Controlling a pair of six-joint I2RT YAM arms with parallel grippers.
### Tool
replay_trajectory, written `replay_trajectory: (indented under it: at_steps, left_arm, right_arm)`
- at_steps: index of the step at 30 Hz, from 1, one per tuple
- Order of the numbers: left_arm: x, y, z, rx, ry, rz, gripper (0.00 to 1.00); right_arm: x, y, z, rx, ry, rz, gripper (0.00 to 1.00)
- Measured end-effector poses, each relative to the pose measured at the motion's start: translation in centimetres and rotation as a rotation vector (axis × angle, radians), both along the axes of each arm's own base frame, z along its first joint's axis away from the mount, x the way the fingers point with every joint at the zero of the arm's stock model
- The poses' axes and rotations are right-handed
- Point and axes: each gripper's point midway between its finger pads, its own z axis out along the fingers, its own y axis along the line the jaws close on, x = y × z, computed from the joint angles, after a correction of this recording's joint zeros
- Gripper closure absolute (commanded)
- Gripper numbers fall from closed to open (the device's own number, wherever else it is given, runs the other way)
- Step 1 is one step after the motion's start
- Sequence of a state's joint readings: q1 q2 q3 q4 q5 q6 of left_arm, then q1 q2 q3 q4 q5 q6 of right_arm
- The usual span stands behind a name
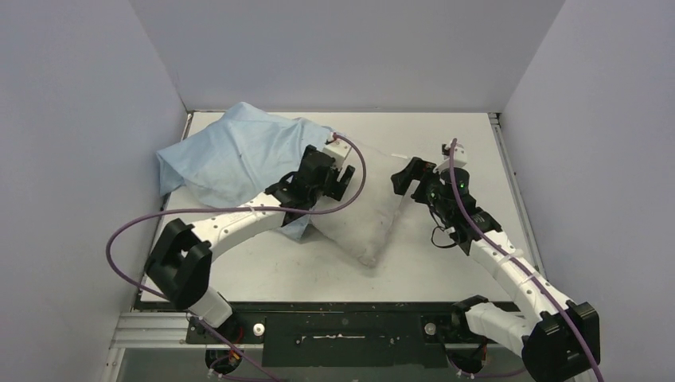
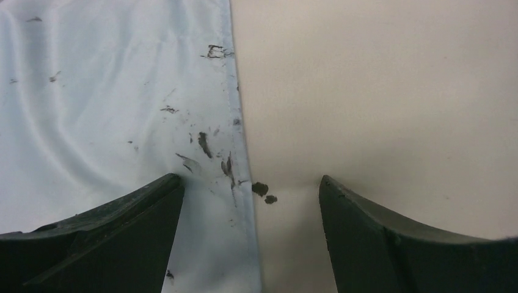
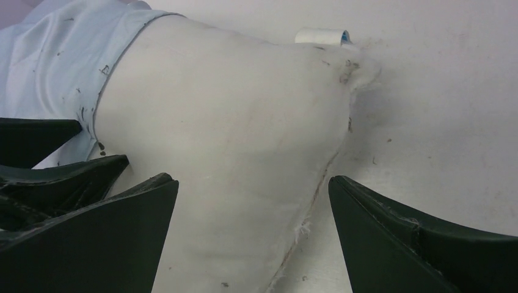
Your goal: Put the pillow into the pillowcase
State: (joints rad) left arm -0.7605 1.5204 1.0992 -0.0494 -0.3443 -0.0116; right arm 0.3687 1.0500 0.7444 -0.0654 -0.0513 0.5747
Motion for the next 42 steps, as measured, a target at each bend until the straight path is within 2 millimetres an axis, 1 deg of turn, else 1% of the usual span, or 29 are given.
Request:
replay_trajectory:
  at_steps: [1, 2, 3, 4, 5, 6, 7, 9, 12, 14, 16, 18, 20, 21, 23, 25, 27, 30, 32, 36, 37, 39, 42]
  left_arm:
    - [0.4, -0.2, -0.6, 0.016, 0.007, 0.002, 0.23]
    - [0.9, -0.5, -1.4, 0.036, 0.015, 0.006, 0.29]
    - [1.3, -0.7, -2.1, 0.055, 0.021, 0.01, 0.43]
    - [1.8, -0.9, -2.6, 0.071, 0.023, 0.017, 0.64]
    - [2.3, -1.0, -3.1, 0.088, 0.021, 0.027, 0.83]
    - [2.7, -1.1, -3.5, 0.105, 0.017, 0.038, 0.96]
    - [3.1, -1.1, -3.6, 0.119, 0.01, 0.05, 1.0]
    - [3.4, -1.0, -3.4, 0.138, -0.005, 0.062, 1.0]
    - [3.4, -1.3, -2.2, 0.12, -0.022, 0.048, 1.0]
    - [3.0, -1.6, -0.6, 0.076, -0.037, 0.025, 1.0]
    - [2.6, -2.0, 1.8, 0.015, -0.06, 0.001, 1.0]
    - [2.2, -2.5, 4.2, -0.05, -0.083, -0.027, 1.0]
    - [1.8, -3.2, 5.9, -0.103, -0.094, -0.061, 1.0]
    - [1.6, -3.6, 6.2, -0.12, -0.092, -0.077, 1.0]
    - [0.9, -4.6, 6.4, -0.157, -0.073, -0.125, 1.0]
    - [0.2, -5.4, 6.1, -0.177, -0.048, -0.158, 1.0]
    - [-0.2, -5.8, 5.6, -0.186, -0.031, -0.176, 1.0]
    - [-1.1, -6.6, 5.3, -0.193, -0.016, -0.196, 1.0]
    - [-1.9, -7.5, 5.2, -0.194, -0.01, -0.219, 0.98]
    - [-4.1, -10.6, 5.8, -0.206, -0.006, -0.298, 0.98]
    - [-4.4, -10.9, 5.9, -0.204, -0.006, -0.305, 1.0]
    - [-4.7, -11.2, 6.1, -0.201, -0.002, -0.312, 1.0]
    - [-4.7, -11.2, 6.0, -0.196, 0.002, -0.31, 1.0]
  right_arm:
    - [-0.1, -0.4, -0.1, 0.006, 0.005, -0.013, 0.0]
    - [-0.1, -0.8, -0.2, 0.011, 0.01, -0.025, 0.0]
    - [-0.2, -1.3, -0.2, 0.017, 0.012, -0.041, 0.0]
    - [-0.2, -1.7, -0.3, 0.022, 0.015, -0.052, 0.0]
    - [-0.3, -1.9, -0.3, 0.027, 0.015, -0.06, 0.0]
    - [-0.3, -2.2, -0.2, 0.031, 0.014, -0.069, 0.0]
    - [-0.3, -2.4, -0.2, 0.034, 0.013, -0.073, 0.0]
    - [-0.4, -2.4, -0.3, 0.038, 0.013, -0.071, 0.04]
    - [-0.7, -2.0, -1.3, 0.062, 0.025, -0.048, 0.12]
    - [-1.0, -1.6, -2.6, 0.099, 0.043, -0.025, 0.15]
    - [-1.3, -1.0, -4.3, 0.136, 0.076, 0.001, 0.17]
    - [-1.3, -0.3, -5.8, 0.168, 0.114, 0.024, 0.24]
    - [-1.1, 0.6, -6.9, 0.205, 0.139, 0.051, 0.33]
    - [-1.0, 1.0, -7.3, 0.222, 0.149, 0.063, 0.38]
    - [-0.8, 1.9, -8.0, 0.265, 0.158, 0.097, 0.48]
    - [-0.7, 2.7, -8.6, 0.284, 0.171, 0.12, 0.6]
    - [-0.9, 3.4, -8.8, 0.29, 0.176, 0.142, 0.68]
    - [-1.2, 4.6, -8.5, 0.291, 0.169, 0.17, 0.71]
    - [-1.5, 5.3, -8.5, 0.286, 0.165, 0.185, 0.73]
    - [-1.9, 6.2, -8.4, 0.286, 0.162, 0.201, 0.75]
    - [-1.9, 6.3, -8.4, 0.283, 0.16, 0.198, 0.76]
    - [-1.7, 6.0, -8.4, 0.276, 0.157, 0.179, 0.77]
    - [-1.4, 5.7, -8.3, 0.271, 0.146, 0.16, 0.78]
